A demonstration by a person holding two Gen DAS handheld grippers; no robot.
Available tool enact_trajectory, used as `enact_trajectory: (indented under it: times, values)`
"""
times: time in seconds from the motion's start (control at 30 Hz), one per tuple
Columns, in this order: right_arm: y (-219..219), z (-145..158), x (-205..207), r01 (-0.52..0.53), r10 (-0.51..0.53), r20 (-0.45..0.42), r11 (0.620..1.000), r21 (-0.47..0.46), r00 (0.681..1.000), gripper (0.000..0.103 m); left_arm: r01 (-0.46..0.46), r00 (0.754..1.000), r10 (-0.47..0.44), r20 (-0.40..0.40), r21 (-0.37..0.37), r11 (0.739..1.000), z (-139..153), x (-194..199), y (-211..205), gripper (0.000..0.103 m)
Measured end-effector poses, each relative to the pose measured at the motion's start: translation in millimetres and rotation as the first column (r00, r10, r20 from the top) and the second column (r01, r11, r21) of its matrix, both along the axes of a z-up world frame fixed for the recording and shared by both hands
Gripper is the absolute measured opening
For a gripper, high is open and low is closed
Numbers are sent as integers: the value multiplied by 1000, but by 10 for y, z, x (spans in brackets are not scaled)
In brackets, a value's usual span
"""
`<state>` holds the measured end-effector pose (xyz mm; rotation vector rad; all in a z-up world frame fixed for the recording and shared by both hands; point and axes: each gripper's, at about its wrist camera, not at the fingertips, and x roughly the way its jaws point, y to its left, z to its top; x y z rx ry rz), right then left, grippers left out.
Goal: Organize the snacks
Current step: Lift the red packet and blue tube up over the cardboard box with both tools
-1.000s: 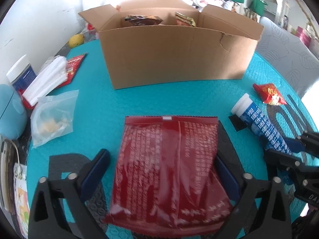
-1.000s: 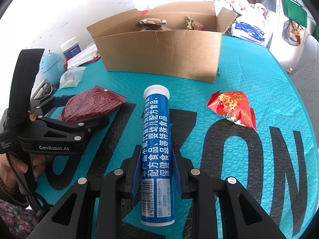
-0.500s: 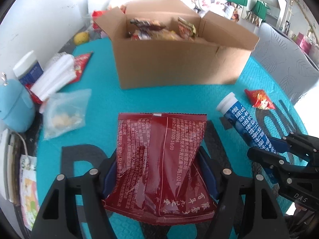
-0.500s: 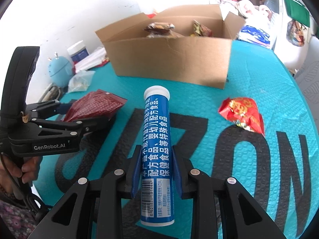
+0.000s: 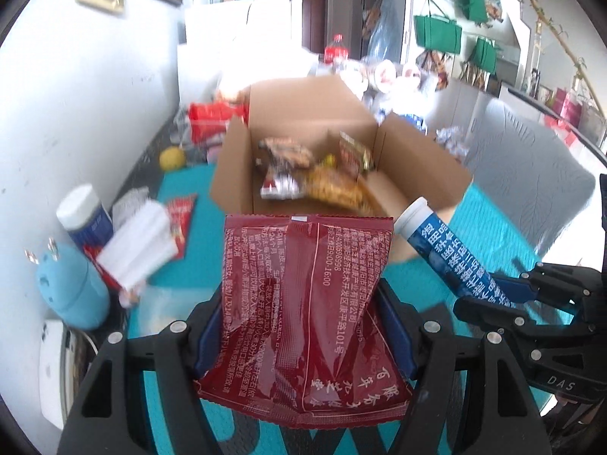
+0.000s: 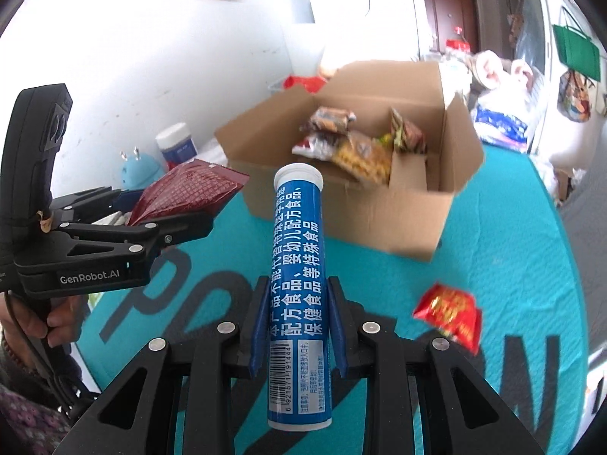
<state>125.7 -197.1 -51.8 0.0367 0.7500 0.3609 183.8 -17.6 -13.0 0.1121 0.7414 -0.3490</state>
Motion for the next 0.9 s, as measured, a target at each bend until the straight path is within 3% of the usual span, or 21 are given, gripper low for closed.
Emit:
enact_trajectory:
  times: [0.4,0.7,0.9]
  values:
    - [-107,654,307,20,-19,141,1000,-10,990,28,2,986,2,168,-24,1000,645,357,-219,71]
    - [-273,1016,741,32,-30,223,999,-7,974,28,16,974,-4,228,-51,999,949,825,-418,71]
    - [-357,1123,1096,44,-45,252,999,10,967,28,15,969,3,248,-73,997,988,1184,-524,71]
